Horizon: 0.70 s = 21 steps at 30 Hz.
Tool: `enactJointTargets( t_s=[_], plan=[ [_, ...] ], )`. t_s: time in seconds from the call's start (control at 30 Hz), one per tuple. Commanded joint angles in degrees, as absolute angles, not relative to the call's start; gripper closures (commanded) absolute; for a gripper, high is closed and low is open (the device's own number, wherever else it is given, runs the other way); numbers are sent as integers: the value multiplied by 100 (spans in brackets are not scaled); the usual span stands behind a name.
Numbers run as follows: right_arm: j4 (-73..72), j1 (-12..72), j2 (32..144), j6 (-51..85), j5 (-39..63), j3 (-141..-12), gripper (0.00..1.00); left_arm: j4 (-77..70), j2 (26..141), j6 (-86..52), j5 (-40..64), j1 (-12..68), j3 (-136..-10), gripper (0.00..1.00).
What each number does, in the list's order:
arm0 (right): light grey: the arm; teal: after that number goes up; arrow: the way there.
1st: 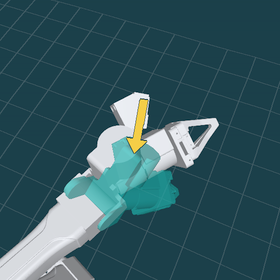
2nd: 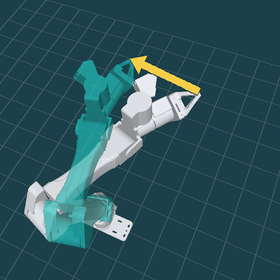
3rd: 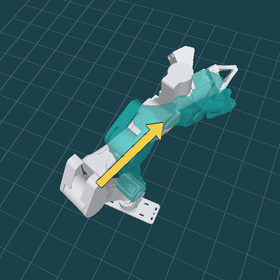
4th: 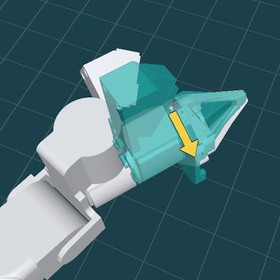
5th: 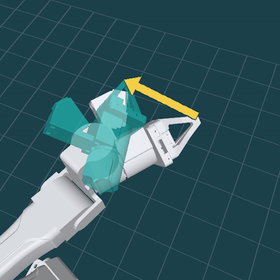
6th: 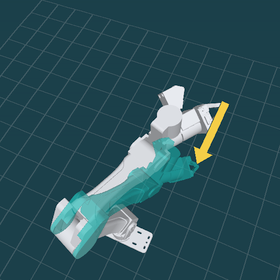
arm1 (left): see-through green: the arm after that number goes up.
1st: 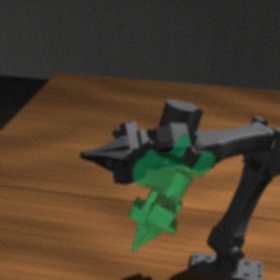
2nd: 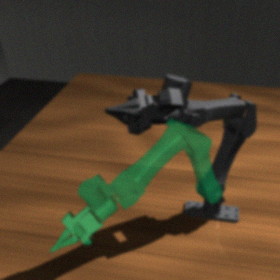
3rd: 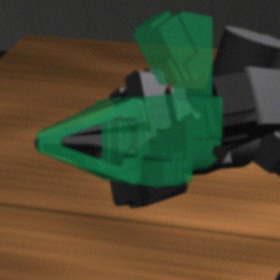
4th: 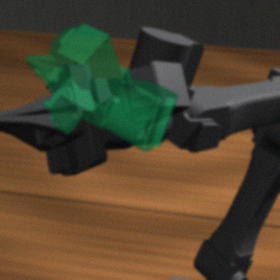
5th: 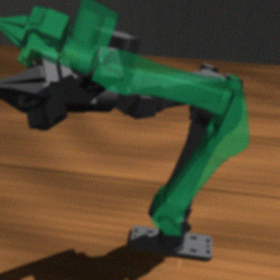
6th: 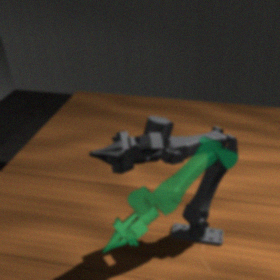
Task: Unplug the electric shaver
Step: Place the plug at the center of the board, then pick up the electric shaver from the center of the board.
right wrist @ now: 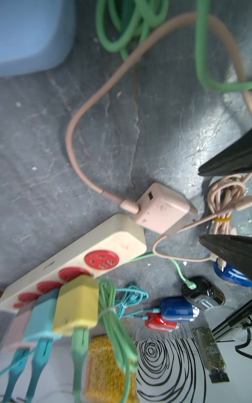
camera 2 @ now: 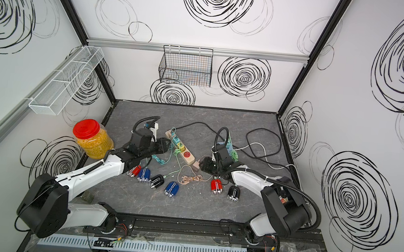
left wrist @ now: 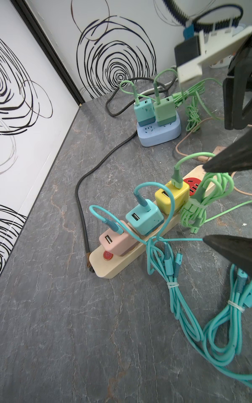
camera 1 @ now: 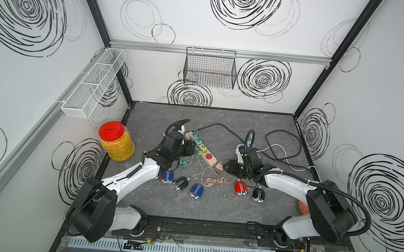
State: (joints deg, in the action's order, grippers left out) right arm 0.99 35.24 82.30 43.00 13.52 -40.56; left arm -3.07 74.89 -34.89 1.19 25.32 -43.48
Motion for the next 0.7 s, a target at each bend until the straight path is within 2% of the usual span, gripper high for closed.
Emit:
enactJointTargets(
  t_s=[0.0, 0.13, 0.27, 0.53, 0.6, 0.67],
  plan=[
    [578, 3631, 7992, 4118, 1071, -4374, 53, -341, 7400, -3385, 53, 2477, -4425, 50],
    [969, 3913, 7975, 3898, 502, -4777, 55, -266, 7409, -3325, 20, 2463, -4495, 50],
    [1233, 4224, 8121, 3686, -34, -5191, 57, -149, 7435, -3248, -7, 2468, -4594, 55],
    [1602, 4633, 8861, 3342, -764, -6101, 56, 0, 7592, -3105, -120, 2415, -4735, 58],
    [1681, 4737, 8995, 3260, -890, -6294, 56, 25, 7614, -3083, -122, 2416, -4713, 58],
    [1743, 4883, 9111, 3178, -985, -6442, 55, 76, 7570, -3059, -143, 2428, -4623, 49]
  ],
)
